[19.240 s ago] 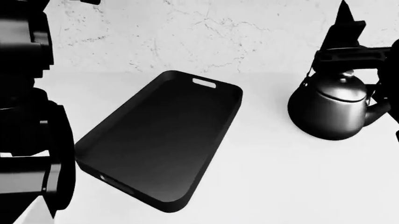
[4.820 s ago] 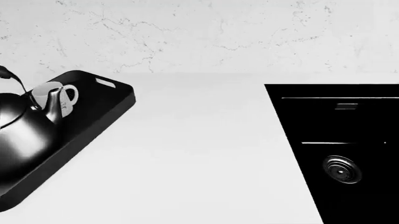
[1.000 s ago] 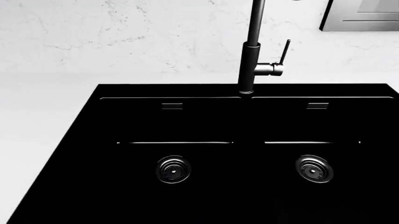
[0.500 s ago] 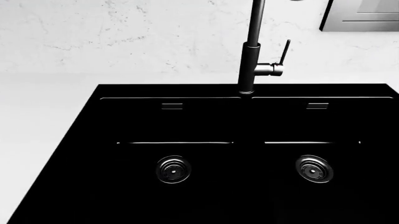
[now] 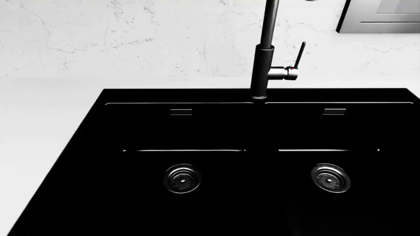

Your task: Pick the kettle from the counter and place it on the tray. Then pick the mug from the cabinet and place it on the tray. Then close the cabinet doors.

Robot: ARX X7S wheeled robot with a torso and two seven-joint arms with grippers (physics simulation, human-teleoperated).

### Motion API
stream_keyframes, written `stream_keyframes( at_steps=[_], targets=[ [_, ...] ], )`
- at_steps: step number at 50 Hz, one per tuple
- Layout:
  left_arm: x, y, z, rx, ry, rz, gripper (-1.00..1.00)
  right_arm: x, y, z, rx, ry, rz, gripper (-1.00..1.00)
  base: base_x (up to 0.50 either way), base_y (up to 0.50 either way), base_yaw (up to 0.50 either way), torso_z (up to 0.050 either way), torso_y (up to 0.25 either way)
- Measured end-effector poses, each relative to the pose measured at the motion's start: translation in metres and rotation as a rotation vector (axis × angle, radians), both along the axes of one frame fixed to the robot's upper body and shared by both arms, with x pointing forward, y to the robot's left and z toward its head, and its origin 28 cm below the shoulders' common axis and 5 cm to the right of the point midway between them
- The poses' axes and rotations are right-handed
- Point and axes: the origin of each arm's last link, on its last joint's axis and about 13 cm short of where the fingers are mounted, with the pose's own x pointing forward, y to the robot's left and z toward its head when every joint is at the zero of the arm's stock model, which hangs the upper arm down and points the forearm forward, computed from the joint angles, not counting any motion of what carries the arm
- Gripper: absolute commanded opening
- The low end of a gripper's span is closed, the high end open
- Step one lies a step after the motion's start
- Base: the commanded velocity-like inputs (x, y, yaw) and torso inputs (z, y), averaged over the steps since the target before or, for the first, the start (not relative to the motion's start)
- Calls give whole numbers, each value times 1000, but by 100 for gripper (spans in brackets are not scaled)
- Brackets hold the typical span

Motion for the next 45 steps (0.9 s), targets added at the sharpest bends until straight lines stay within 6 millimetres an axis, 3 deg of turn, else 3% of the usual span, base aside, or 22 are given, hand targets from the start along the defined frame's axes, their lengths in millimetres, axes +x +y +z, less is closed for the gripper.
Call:
stream_keyframes(
  at_steps=[11,17,22,35,45],
  targets=[
    [1,0,-2,-4,5,-2,100,17,8,-9,-105,-117,-188,100,7,3,5,0,0],
    [2,0,-2,-5,8,-3,100,13,16,-18,-176,-131,-322,100,4,1,2,0,0],
    [3,1,-3,-6,11,-3,100,4,15,-22,-141,-67,-267,100,3,0,0,0,0],
    [4,-1,-3,-3,16,-6,100,-41,-23,-36,181,250,90,100,1,0,0,0,0],
    [7,-5,-1,9,20,-14,100,-105,-61,-83,308,288,182,100,0,0,0,0,0]
  ],
)
